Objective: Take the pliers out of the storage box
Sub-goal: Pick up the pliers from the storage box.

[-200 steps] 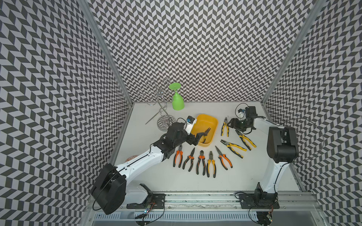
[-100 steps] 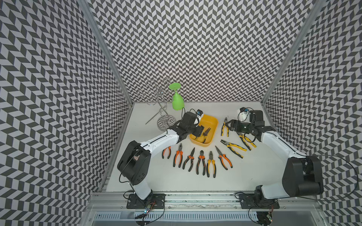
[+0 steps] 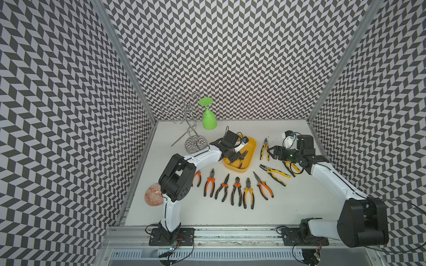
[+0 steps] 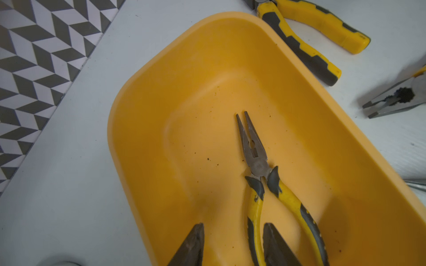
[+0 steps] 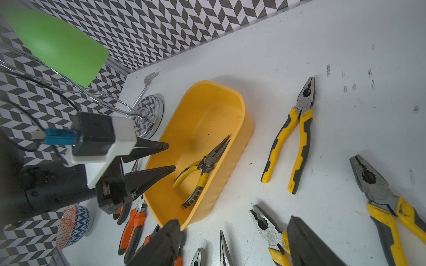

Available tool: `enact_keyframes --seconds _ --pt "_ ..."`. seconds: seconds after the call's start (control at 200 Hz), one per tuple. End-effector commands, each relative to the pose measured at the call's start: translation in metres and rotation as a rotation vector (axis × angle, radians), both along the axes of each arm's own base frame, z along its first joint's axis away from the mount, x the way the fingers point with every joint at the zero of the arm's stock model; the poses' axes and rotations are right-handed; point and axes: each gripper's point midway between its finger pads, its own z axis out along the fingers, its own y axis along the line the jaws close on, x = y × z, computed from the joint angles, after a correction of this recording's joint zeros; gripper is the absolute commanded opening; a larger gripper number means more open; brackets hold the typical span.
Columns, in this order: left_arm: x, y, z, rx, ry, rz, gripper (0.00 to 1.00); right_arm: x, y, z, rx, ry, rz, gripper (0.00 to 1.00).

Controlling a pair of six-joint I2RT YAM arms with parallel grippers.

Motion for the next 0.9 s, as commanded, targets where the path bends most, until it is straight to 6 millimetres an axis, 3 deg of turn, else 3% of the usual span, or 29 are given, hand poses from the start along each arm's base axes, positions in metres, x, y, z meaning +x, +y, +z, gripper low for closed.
enact_keyframes --seconds 0.0,0.441,0.621,0.671,0.741,0.891 --pt "-0.003 -0.003 -0.012 0.067 0.021 -0.081 0.45 0.006 -0.002 0.014 -0.025 -0.058 0.000 0.76" --pt "-0.014 0.007 -0.075 0.223 0.217 -0.147 0.41 0.008 -0.005 0.010 -0.045 -0.049 -0.007 0.76" --pt "-0.018 0.003 -0.084 0.209 0.249 -0.162 0.20 0.008 -0.005 0.010 -0.048 -0.046 -0.008 0.76" --pt "-0.022 0.002 -0.086 0.203 0.265 -0.181 0.08 0.008 -0.006 0.011 -0.052 -0.048 -0.012 0.76" --pt "-0.023 0.002 -0.086 0.195 0.273 -0.194 0.00 0.007 -0.007 0.014 -0.053 -0.050 -0.015 0.76" --pt "-0.017 -0.002 -0.071 0.151 0.248 -0.185 0.00 0.005 -0.003 0.021 -0.031 -0.051 0.000 0.76"
